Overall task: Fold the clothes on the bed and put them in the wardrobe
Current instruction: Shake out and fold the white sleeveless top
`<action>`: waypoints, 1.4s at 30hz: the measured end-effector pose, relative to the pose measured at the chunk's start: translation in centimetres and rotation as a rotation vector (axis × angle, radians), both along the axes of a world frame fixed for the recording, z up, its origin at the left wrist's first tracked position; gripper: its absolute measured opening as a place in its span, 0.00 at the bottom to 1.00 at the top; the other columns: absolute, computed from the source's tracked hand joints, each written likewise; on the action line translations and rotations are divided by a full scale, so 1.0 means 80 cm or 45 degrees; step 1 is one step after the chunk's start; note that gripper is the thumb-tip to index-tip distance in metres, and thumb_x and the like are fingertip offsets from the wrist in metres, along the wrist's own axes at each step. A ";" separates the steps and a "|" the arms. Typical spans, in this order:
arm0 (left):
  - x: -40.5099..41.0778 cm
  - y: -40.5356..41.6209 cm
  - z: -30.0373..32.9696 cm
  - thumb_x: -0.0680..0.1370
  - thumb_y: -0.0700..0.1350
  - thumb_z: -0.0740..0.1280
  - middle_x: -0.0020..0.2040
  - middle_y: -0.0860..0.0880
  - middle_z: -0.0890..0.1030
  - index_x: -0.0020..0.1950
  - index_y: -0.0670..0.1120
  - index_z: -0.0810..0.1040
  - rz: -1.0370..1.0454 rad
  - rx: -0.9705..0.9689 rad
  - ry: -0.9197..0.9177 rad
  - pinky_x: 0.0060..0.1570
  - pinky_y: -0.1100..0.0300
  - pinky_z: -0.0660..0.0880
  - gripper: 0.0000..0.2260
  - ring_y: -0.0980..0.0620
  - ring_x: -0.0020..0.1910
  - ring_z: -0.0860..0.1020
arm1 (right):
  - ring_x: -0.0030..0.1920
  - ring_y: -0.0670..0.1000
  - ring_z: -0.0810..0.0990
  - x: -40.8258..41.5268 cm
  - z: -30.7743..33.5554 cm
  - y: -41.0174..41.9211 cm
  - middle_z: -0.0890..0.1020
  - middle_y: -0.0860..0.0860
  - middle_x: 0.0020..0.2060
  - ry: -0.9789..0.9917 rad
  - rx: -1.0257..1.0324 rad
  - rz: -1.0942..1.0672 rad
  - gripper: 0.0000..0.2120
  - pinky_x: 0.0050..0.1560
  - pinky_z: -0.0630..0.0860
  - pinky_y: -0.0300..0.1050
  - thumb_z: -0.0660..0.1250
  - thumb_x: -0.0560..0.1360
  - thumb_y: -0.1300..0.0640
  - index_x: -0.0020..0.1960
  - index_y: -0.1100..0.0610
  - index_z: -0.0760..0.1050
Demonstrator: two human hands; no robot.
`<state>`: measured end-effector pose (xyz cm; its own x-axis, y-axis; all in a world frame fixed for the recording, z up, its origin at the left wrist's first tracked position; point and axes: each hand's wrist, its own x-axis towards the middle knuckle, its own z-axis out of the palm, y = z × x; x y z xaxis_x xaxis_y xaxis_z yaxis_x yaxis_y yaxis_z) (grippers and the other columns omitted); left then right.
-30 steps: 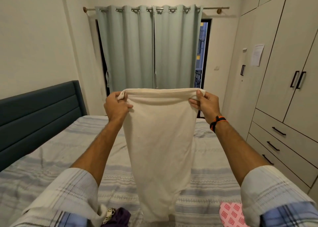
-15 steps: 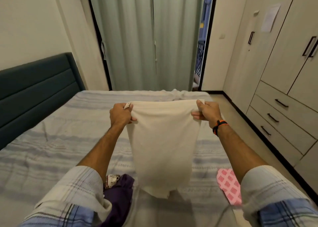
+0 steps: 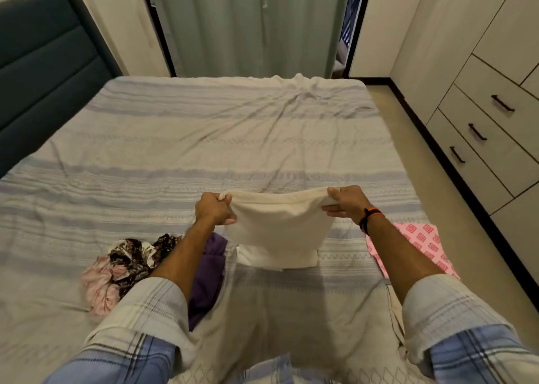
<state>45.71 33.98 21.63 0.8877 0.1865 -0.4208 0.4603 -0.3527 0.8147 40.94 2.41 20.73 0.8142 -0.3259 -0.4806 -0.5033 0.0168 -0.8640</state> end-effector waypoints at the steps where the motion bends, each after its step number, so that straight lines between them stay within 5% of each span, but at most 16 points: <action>1: 0.004 -0.001 -0.009 0.78 0.36 0.69 0.37 0.43 0.81 0.39 0.44 0.77 -0.001 -0.022 0.028 0.40 0.48 0.83 0.08 0.43 0.34 0.83 | 0.42 0.57 0.85 0.003 -0.005 0.002 0.81 0.63 0.55 0.018 0.012 0.009 0.17 0.41 0.84 0.50 0.67 0.80 0.57 0.63 0.68 0.74; 7: 0.063 -0.019 -0.031 0.81 0.39 0.64 0.44 0.42 0.80 0.53 0.38 0.77 0.088 -0.249 0.008 0.39 0.55 0.82 0.05 0.46 0.39 0.81 | 0.44 0.55 0.83 0.059 -0.011 0.001 0.80 0.63 0.59 -0.012 0.053 0.007 0.16 0.53 0.79 0.53 0.64 0.81 0.58 0.64 0.68 0.74; 11: 0.140 -0.032 0.000 0.82 0.40 0.63 0.45 0.40 0.80 0.45 0.38 0.77 0.147 -0.312 -0.151 0.40 0.55 0.83 0.08 0.45 0.42 0.82 | 0.50 0.58 0.82 0.129 0.032 -0.017 0.79 0.61 0.60 -0.198 0.020 -0.062 0.15 0.56 0.78 0.53 0.62 0.82 0.57 0.62 0.67 0.75; 17: 0.256 -0.056 0.123 0.83 0.40 0.62 0.48 0.40 0.80 0.53 0.40 0.77 0.143 -0.513 -0.526 0.49 0.54 0.81 0.06 0.48 0.44 0.81 | 0.57 0.60 0.82 0.234 0.151 -0.038 0.80 0.63 0.59 -0.608 -0.017 -0.096 0.10 0.57 0.79 0.50 0.61 0.83 0.58 0.58 0.63 0.76; 22: 0.301 -0.069 0.230 0.82 0.40 0.62 0.45 0.44 0.80 0.46 0.44 0.79 0.084 -0.654 -0.820 0.56 0.53 0.79 0.08 0.47 0.48 0.79 | 0.53 0.55 0.83 0.273 0.247 -0.047 0.82 0.61 0.54 -0.989 0.012 -0.170 0.12 0.58 0.80 0.44 0.61 0.82 0.61 0.60 0.68 0.76; 27: 0.294 -0.077 0.298 0.82 0.40 0.63 0.48 0.43 0.81 0.46 0.45 0.79 -0.034 -0.693 -1.063 0.57 0.54 0.78 0.08 0.46 0.54 0.81 | 0.63 0.58 0.79 0.262 0.300 -0.064 0.75 0.62 0.67 -1.220 -0.074 -0.197 0.20 0.62 0.78 0.56 0.68 0.77 0.46 0.59 0.61 0.81; 30: 0.266 -0.078 0.320 0.82 0.40 0.63 0.49 0.48 0.84 0.53 0.43 0.80 -0.096 -0.724 -1.162 0.55 0.58 0.79 0.06 0.49 0.54 0.82 | 0.58 0.58 0.81 0.229 0.320 -0.063 0.81 0.63 0.60 -1.298 -0.069 -0.255 0.16 0.59 0.79 0.57 0.65 0.80 0.53 0.61 0.63 0.79; 35: 0.186 -0.071 0.283 0.83 0.38 0.61 0.53 0.50 0.84 0.55 0.41 0.80 -0.105 -0.776 -1.156 0.54 0.61 0.79 0.08 0.53 0.53 0.82 | 0.58 0.57 0.81 0.153 0.286 -0.051 0.81 0.61 0.59 -1.300 0.045 -0.226 0.13 0.59 0.79 0.46 0.62 0.82 0.60 0.62 0.66 0.77; 42: 0.077 -0.020 0.114 0.82 0.39 0.63 0.44 0.41 0.81 0.51 0.38 0.80 -0.034 -0.526 -0.835 0.48 0.56 0.82 0.07 0.43 0.47 0.82 | 0.50 0.56 0.83 0.025 0.136 -0.023 0.84 0.56 0.46 -0.860 -0.012 -0.182 0.07 0.50 0.82 0.43 0.64 0.80 0.62 0.54 0.63 0.80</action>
<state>51.91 32.36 30.78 0.9814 0.1037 0.1613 -0.1656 0.0349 0.9856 42.93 0.58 31.59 0.8828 -0.4540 0.1203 0.1519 0.0336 -0.9878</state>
